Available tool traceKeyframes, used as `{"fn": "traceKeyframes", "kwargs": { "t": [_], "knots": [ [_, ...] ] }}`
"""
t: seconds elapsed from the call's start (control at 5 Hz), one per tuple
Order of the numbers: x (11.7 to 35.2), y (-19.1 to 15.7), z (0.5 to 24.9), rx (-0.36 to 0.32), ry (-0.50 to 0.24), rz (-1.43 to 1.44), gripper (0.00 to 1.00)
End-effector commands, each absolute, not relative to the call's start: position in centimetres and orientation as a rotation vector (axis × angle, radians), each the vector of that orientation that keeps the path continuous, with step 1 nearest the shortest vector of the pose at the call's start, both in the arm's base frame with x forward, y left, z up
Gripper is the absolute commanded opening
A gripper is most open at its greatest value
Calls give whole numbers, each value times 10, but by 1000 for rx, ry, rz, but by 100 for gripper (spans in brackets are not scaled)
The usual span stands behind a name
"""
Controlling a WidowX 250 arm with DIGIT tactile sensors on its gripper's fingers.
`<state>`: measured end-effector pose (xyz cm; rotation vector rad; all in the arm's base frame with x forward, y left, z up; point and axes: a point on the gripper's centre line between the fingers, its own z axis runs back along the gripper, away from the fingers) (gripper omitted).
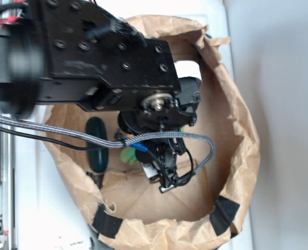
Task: Grab the green animal.
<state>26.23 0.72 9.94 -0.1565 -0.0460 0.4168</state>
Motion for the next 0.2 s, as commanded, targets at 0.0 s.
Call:
{"fn": "traceKeyframes", "kwargs": {
  "t": [0.0],
  "knots": [
    [269, 4, 130, -126, -123, 372, 0]
  ]
}}
